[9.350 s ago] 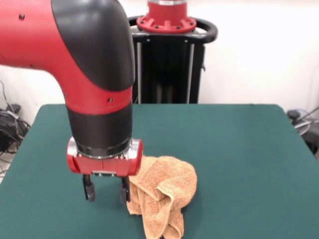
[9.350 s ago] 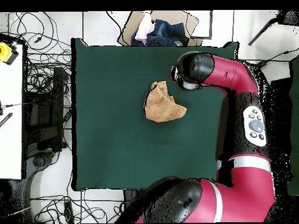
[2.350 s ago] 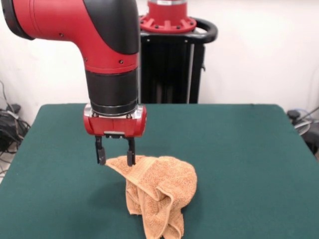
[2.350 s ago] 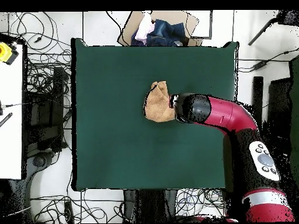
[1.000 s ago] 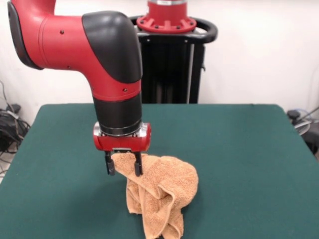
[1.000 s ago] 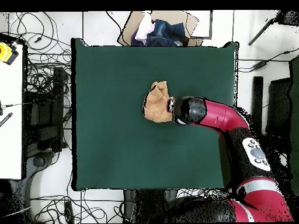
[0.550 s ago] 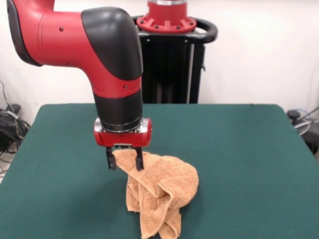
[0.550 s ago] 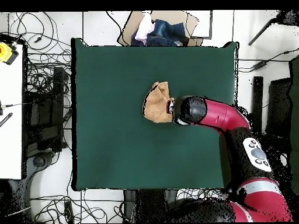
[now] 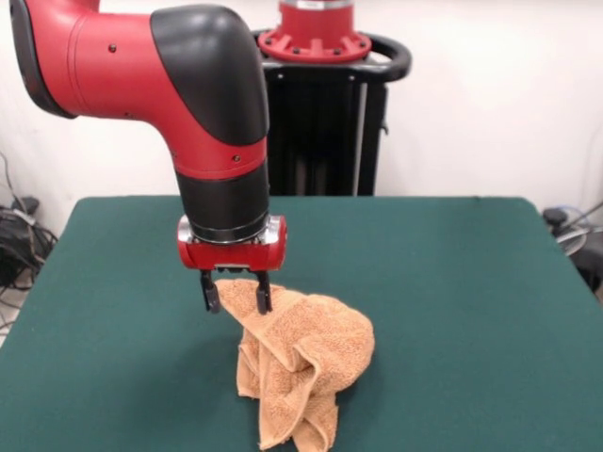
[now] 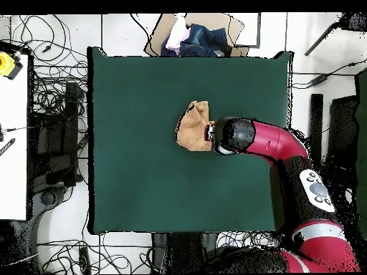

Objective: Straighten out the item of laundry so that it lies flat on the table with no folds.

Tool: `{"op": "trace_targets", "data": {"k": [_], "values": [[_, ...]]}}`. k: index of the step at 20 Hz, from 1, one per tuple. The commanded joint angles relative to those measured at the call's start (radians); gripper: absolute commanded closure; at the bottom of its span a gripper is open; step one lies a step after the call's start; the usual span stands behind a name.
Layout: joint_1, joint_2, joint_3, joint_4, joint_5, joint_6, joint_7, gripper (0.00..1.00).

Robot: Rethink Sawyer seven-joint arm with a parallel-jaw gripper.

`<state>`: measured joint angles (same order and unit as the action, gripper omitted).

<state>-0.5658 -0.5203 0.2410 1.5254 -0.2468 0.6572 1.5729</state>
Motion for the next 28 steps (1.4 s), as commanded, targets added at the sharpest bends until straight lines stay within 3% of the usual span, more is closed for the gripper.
{"op": "trace_targets", "data": {"k": [1, 28], "values": [[0.022, 0.001, 0.014, -0.004, -0.042, 0.069, -0.006, 0.0], [0.03, -0.019, 0.014, -0.006, -0.052, 0.044, -0.005, 0.0]]}}
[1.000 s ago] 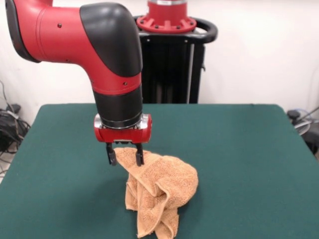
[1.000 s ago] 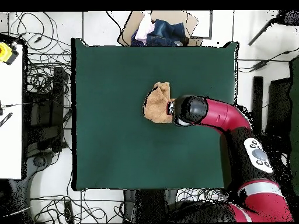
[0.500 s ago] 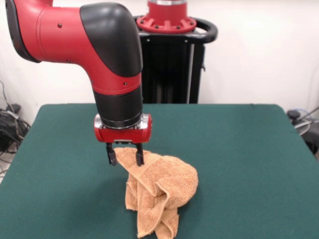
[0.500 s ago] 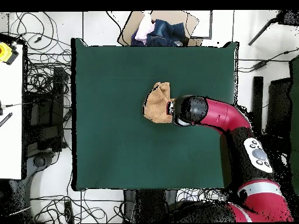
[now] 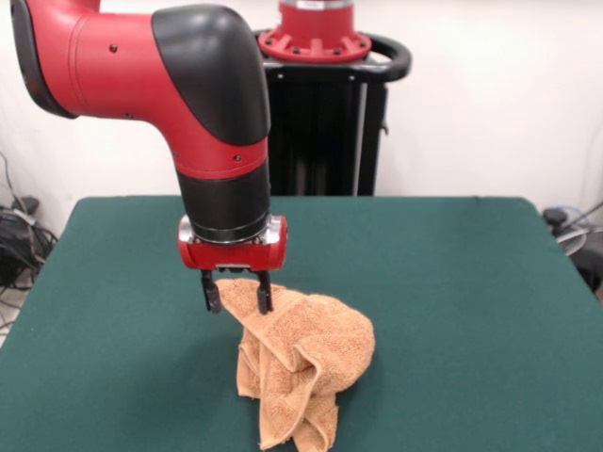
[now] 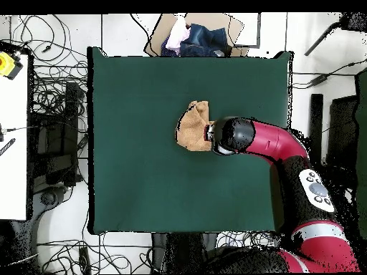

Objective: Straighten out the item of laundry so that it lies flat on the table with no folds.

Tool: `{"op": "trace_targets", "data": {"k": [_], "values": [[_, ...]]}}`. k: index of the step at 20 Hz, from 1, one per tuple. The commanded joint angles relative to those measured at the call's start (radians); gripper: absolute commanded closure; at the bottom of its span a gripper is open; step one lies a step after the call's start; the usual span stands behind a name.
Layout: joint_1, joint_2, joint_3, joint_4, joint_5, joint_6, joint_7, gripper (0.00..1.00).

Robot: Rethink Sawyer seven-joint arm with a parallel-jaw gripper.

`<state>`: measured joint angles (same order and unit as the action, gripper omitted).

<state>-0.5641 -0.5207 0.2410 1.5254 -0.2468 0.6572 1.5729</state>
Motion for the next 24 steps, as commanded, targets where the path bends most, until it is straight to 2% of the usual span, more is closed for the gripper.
{"op": "trace_targets", "data": {"k": [1, 5, 6, 13, 17, 24], "values": [[0.029, -0.02, 0.014, -0.004, -0.052, 0.044, -0.006, 0.0], [0.032, -0.021, 0.013, -0.01, -0.068, 0.02, -0.014, 0.0], [0.029, -0.021, 0.018, -0.008, -0.072, 0.012, -0.022, 1.0], [0.034, -0.033, 0.016, -0.009, -0.096, -0.025, -0.009, 1.0], [0.041, -0.048, 0.013, -0.013, -0.089, -0.012, 0.027, 1.0], [0.043, -0.055, 0.018, -0.025, -0.103, 0.003, 0.02, 1.0]]}}
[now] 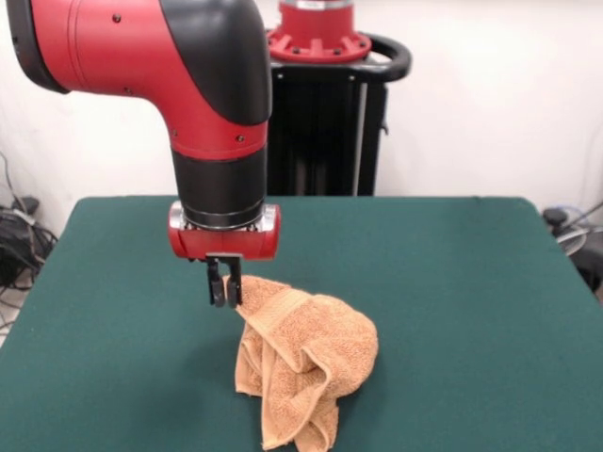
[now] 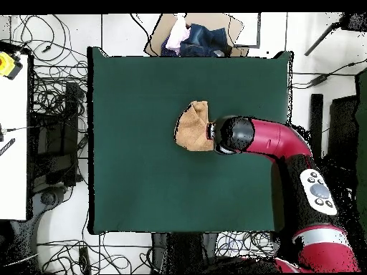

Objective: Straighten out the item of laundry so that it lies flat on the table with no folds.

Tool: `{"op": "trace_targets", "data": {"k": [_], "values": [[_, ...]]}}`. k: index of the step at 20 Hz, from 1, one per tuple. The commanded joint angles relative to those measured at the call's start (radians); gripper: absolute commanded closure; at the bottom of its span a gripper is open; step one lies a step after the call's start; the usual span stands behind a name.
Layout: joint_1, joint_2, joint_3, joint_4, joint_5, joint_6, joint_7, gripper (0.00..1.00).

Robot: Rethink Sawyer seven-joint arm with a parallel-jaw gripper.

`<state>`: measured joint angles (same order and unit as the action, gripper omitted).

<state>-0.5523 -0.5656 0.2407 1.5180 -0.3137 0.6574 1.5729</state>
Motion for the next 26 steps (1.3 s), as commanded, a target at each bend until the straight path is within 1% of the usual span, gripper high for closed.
{"op": "trace_targets", "data": {"k": [1, 7, 11, 12, 14, 17, 26], "values": [[0.029, -0.01, 0.02, -0.016, -0.037, 0.0, 0.02, 1.0], [0.025, -0.007, 0.023, -0.011, -0.035, -0.003, 0.023, 1.0], [0.013, 0.0, 0.035, -0.005, -0.04, -0.045, 0.017, 1.0], [0.012, 0.0, 0.038, -0.002, -0.043, -0.054, 0.014, 0.0], [0.018, -0.004, 0.031, -0.002, -0.051, -0.071, 0.024, 0.0], [0.015, -0.011, 0.035, 0.01, -0.032, -0.069, 0.041, 0.0], [0.01, 0.01, 0.045, -0.007, -0.029, -0.029, 0.013, 0.0]]}}
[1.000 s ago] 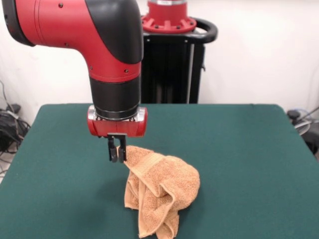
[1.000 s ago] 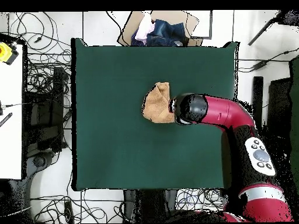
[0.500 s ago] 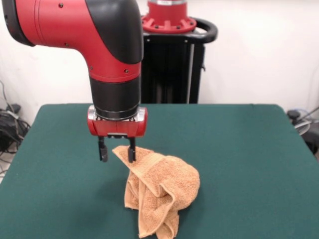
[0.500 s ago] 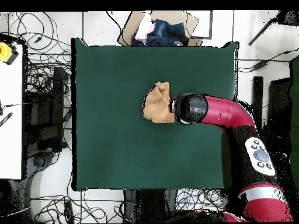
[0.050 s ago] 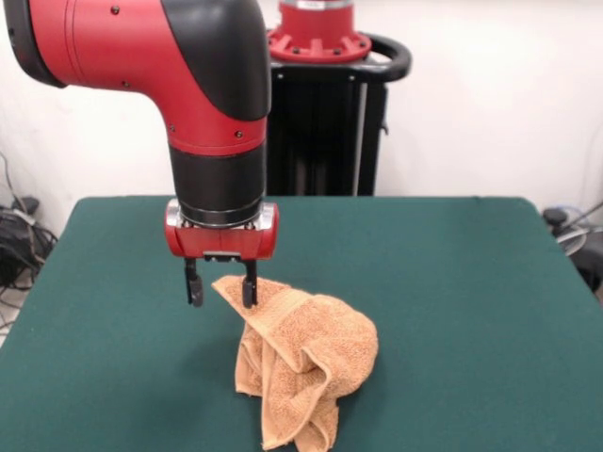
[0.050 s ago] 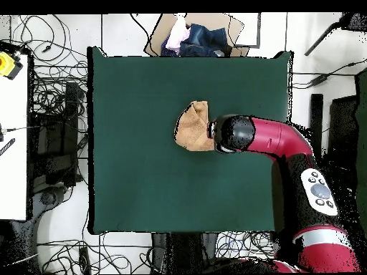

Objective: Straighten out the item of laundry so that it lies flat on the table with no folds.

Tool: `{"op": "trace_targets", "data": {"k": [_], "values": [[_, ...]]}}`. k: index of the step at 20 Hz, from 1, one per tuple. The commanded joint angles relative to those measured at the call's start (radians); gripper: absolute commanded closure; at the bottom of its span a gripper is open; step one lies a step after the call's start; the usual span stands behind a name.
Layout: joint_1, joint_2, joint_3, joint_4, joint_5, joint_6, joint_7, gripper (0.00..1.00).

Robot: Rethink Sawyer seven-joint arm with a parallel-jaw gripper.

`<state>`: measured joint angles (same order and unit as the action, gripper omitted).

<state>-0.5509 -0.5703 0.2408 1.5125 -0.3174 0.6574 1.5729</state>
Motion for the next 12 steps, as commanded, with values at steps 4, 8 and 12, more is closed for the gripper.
{"op": "trace_targets", "data": {"k": [4, 8, 12], "values": [[0.013, 0.011, 0.036, 0.001, -0.022, -0.013, 0.02, 0.0], [0.021, 0.027, 0.021, -0.012, 0.001, 0.091, 0.025, 0.0], [0.028, 0.029, 0.014, -0.028, 0.007, 0.152, 0.02, 0.0]]}}
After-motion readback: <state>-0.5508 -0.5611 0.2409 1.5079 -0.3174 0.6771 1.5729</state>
